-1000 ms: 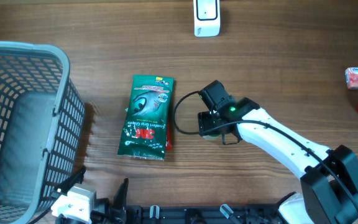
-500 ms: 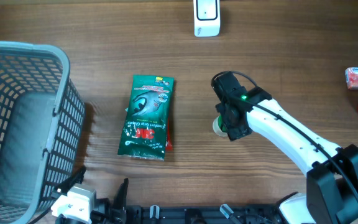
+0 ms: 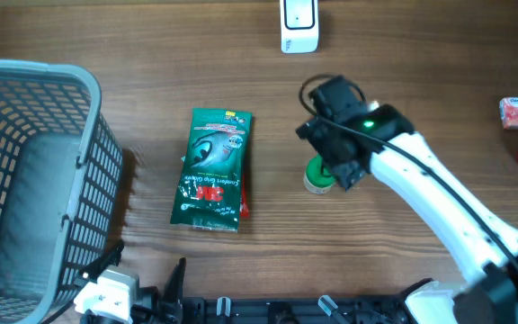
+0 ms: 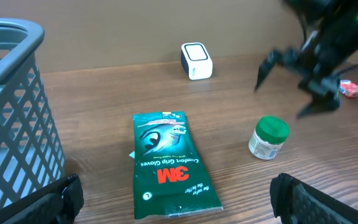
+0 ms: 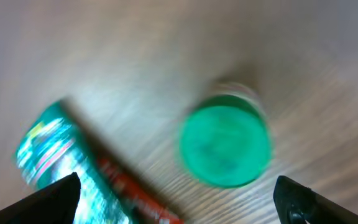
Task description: Scan the item barcode
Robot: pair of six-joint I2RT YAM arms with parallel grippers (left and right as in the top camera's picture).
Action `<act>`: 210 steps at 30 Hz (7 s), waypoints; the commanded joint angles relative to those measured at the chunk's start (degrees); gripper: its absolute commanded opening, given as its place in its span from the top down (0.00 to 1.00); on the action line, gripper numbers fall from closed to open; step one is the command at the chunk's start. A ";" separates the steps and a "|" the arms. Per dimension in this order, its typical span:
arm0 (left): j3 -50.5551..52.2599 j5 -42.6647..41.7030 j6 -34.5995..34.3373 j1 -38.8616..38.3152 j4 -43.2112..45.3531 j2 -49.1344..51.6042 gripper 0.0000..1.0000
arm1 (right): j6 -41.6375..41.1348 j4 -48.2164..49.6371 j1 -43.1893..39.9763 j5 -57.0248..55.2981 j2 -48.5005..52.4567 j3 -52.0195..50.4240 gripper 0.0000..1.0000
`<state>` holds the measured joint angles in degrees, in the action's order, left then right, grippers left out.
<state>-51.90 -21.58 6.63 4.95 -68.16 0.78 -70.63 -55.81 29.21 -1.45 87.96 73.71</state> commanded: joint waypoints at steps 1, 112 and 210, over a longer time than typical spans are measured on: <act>0.15 -0.90 0.66 -0.24 0.13 -0.39 0.00 | 38.53 1.36 0.17 -2.08 -2.51 1.88 0.00; 0.15 -0.90 0.66 -0.24 0.13 -0.39 0.00 | 55.45 93.77 -14.21 9.81 39.47 9.22 0.61; 0.15 -0.90 0.66 -0.24 0.13 -0.42 0.00 | 20.48 46.23 3.80 56.13 41.31 4.15 0.43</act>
<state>-51.90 -21.58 6.63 4.95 -68.16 0.78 -46.26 -12.27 31.62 53.60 125.32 77.95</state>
